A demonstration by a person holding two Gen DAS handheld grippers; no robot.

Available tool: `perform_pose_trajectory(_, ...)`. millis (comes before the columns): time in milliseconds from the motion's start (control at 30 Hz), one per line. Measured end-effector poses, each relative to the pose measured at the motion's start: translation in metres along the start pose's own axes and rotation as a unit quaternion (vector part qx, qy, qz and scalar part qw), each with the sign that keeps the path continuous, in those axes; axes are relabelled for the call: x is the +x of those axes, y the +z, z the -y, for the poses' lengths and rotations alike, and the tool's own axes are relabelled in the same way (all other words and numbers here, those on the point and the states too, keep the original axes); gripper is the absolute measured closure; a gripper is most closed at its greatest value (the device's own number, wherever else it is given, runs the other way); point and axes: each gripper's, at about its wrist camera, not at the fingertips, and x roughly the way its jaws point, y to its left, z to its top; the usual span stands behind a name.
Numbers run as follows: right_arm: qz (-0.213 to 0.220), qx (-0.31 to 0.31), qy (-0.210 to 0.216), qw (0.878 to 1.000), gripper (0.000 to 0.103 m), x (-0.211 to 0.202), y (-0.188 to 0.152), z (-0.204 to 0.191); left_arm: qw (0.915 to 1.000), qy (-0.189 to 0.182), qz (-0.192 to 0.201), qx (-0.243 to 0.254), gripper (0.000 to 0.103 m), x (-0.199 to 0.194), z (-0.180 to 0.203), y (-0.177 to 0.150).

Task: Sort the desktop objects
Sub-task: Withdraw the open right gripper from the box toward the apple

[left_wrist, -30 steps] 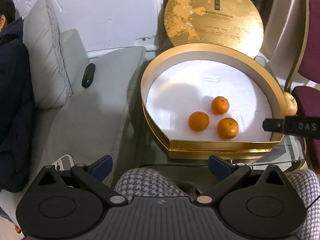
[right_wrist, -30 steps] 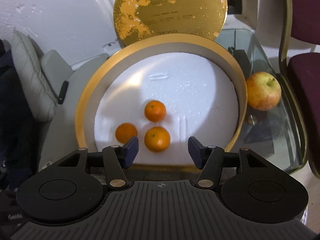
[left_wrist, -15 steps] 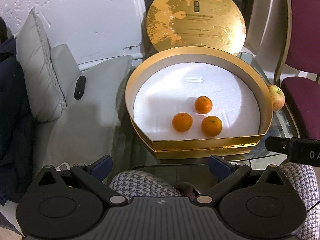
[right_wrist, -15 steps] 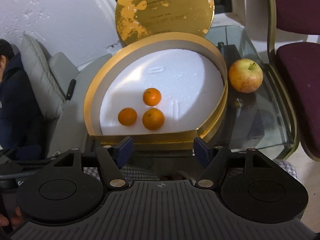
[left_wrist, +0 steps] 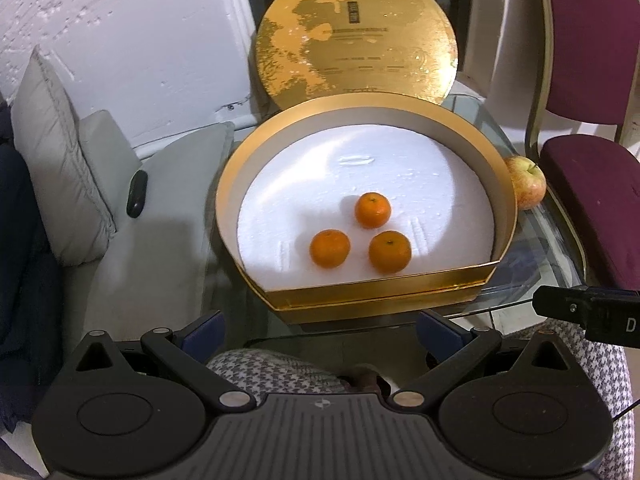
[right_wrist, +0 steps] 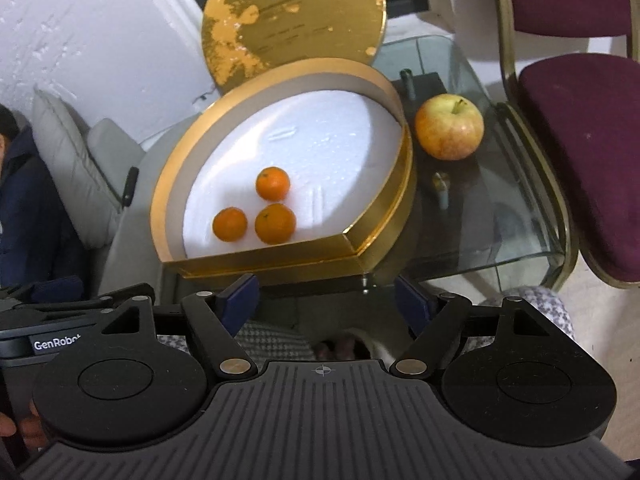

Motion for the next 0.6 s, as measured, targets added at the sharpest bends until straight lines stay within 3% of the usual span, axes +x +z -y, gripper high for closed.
perform_pose_trajectory(600,0.011,0.023,0.001,1.000,0.023,-0.010,-0.001,0.019,0.9994,-0.006,-0.003,0.033,0.001,0.000,0.022,0.003)
